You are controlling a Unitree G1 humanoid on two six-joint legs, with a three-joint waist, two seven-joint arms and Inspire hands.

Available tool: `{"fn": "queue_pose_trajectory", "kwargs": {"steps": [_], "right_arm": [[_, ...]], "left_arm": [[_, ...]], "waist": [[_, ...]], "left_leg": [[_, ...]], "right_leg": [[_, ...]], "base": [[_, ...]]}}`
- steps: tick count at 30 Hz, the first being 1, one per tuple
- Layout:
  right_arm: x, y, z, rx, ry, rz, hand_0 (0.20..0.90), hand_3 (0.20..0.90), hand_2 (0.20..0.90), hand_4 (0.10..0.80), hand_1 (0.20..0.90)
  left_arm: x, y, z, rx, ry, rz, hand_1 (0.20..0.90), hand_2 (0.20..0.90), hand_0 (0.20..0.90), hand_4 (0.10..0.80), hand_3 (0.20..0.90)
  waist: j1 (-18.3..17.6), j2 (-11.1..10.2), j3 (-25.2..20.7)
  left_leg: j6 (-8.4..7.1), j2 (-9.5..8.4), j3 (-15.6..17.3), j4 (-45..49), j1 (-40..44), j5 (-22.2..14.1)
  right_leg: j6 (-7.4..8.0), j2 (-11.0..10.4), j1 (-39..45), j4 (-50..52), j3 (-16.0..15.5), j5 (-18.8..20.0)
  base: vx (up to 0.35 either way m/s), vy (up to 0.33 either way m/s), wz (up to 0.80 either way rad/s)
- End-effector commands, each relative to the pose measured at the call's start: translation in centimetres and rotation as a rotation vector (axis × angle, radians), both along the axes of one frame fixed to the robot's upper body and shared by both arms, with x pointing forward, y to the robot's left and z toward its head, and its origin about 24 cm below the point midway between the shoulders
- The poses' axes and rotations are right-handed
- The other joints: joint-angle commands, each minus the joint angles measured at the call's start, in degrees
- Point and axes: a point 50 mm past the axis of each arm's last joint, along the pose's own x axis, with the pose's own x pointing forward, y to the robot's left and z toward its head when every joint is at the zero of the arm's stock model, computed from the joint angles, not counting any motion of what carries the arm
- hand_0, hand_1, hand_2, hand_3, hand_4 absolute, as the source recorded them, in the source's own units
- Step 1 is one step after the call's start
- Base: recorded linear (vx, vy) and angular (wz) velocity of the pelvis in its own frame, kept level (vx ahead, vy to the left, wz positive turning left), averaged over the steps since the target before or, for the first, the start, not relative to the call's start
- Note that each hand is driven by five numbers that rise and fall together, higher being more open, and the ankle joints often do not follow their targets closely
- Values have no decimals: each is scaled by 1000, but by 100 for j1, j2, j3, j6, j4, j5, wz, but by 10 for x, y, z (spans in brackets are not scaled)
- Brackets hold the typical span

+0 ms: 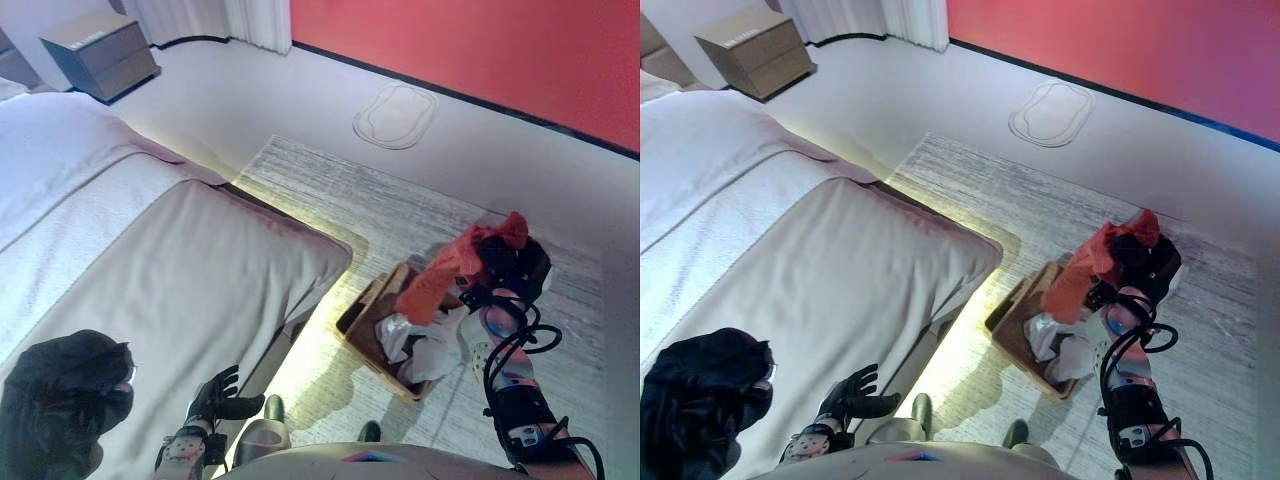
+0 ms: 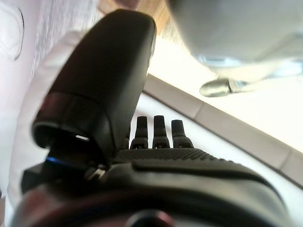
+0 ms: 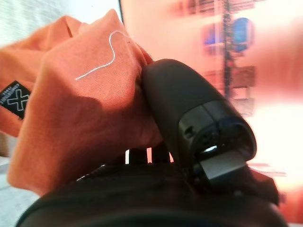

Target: Pick up the clothes from the bed and place them into the basket

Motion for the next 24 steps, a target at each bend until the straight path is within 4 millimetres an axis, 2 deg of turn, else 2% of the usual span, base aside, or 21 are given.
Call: {"fn": "queue_pose_trajectory", "kwargs": {"steps": [1, 7, 8, 14, 21, 24], "right_arm": [[17, -33, 45, -156, -133, -75, 300, 200, 300, 100, 300], [16, -57, 29, -154, 6, -146, 300, 200, 300, 100, 300], [13, -64, 22, -151, 57, -162, 300, 200, 300, 100, 300], [7, -83, 12, -168, 171, -222, 300, 200, 300, 100, 300], [5, -99, 15, -197, 219, -247, 300, 200, 300, 100, 300], [8, -105, 23, -230, 214, -239, 300, 200, 300, 100, 300]], "left_arm": [[10, 4, 4, 45, -32, -70, 900, 900, 900, 800, 900], [15, -1, 4, 37, -42, -103, 900, 900, 900, 800, 900], [16, -1, 5, 40, -41, -116, 900, 900, 900, 800, 900], [21, 4, 8, 47, -49, -135, 900, 900, 900, 800, 900], [19, 4, 7, 38, -47, -139, 900, 900, 900, 800, 900], [18, 5, 8, 38, -44, -146, 900, 900, 900, 800, 900]], "waist": [[89, -18, -284], [206, 52, -197], [249, 65, -177], [373, 129, -122], [453, 181, -73], [479, 189, -44]], "left_leg": [[-18, -83, -185, 128, -446, -132], [-68, -72, -283, 150, -534, -86], [-82, -78, -317, 154, -538, -78], [-118, -100, -425, 165, -574, -35], [-144, -137, -519, 187, -619, -5], [-155, -142, -539, 198, -649, 5]], "right_leg": [[280, -314, 300, 150, -401, -193], [264, -332, 278, 165, -479, -181], [260, -333, 306, 156, -514, -179], [247, -335, 359, 148, -613, -174], [219, -315, 370, 161, -669, -191], [217, -313, 365, 157, -684, -187]], "base": [[6, -6, 11], [-16, -25, 11], [0, 0, 0], [19, -23, 10], [31, -14, 7], [13, -20, 7]]}}
